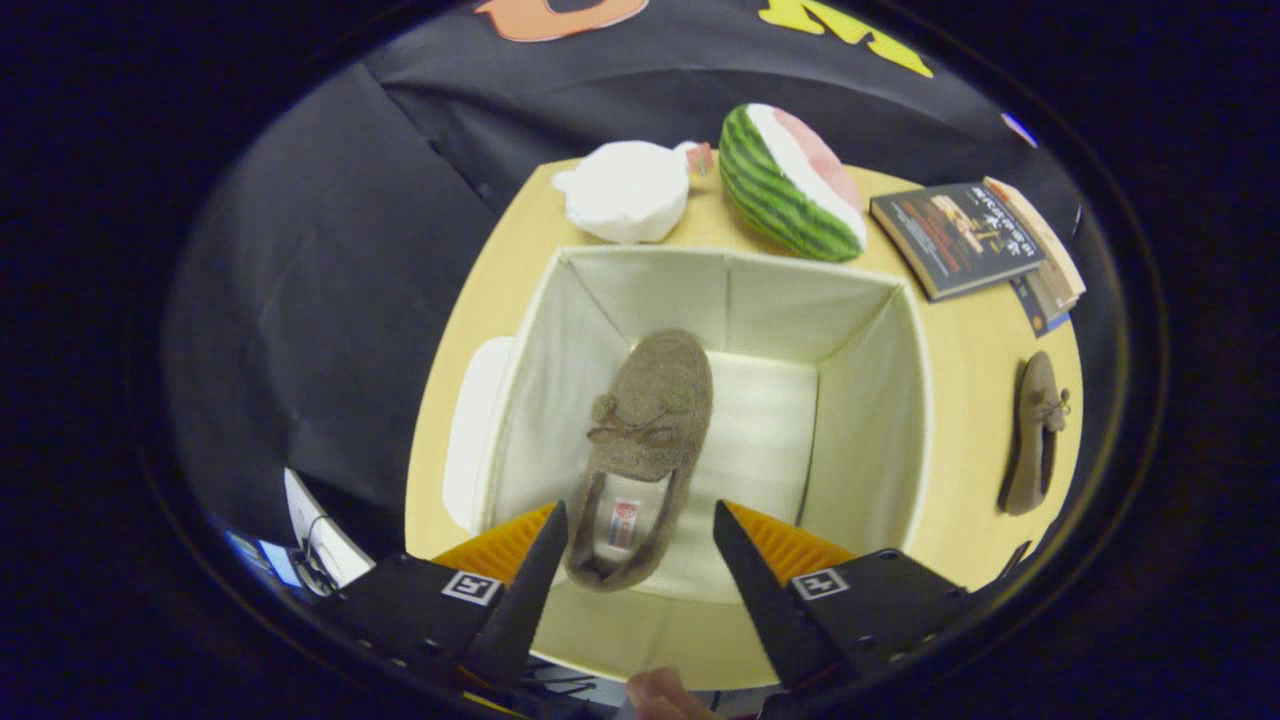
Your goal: Open the storage box then place both shoes into the box .Put the left shoe in first, then the right shoe, with the right side of both shoes facing outward in a uniform manner.
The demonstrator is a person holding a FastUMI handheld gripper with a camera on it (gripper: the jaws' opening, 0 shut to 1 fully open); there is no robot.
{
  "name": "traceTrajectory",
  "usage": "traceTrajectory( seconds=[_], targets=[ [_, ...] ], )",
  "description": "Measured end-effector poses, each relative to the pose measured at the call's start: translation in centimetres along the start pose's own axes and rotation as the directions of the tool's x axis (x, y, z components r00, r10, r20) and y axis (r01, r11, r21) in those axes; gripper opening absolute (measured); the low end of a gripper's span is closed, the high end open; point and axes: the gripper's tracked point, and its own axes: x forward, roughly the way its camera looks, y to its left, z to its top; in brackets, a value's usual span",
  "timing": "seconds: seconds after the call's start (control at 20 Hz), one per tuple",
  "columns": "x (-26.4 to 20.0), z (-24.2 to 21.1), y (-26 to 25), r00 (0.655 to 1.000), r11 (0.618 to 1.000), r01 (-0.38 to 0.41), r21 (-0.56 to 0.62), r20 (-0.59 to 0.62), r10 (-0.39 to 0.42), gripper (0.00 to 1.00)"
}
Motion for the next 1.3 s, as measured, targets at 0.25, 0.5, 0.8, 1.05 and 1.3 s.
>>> traceTrajectory(
  seconds=[0.25,0.5,0.8,1.05,1.3],
  targets=[
    [-6.5,0.3,-3.9,0.998,0.998,-0.034,-0.054,0.057,0.037,0.96],
    [-9.7,-0.6,-11.9,0.997,0.999,-0.043,-0.006,0.057,0.044,0.96],
    [-9.1,-2.0,-25.1,0.999,0.994,0.027,0.103,0.041,-0.031,0.96],
    [-7.1,-3.9,-36.6,0.994,0.984,0.107,0.142,-0.022,-0.105,0.96],
    [-4.8,-5.2,-46.3,0.977,0.965,0.213,0.153,-0.062,-0.205,0.96]
  ],
)
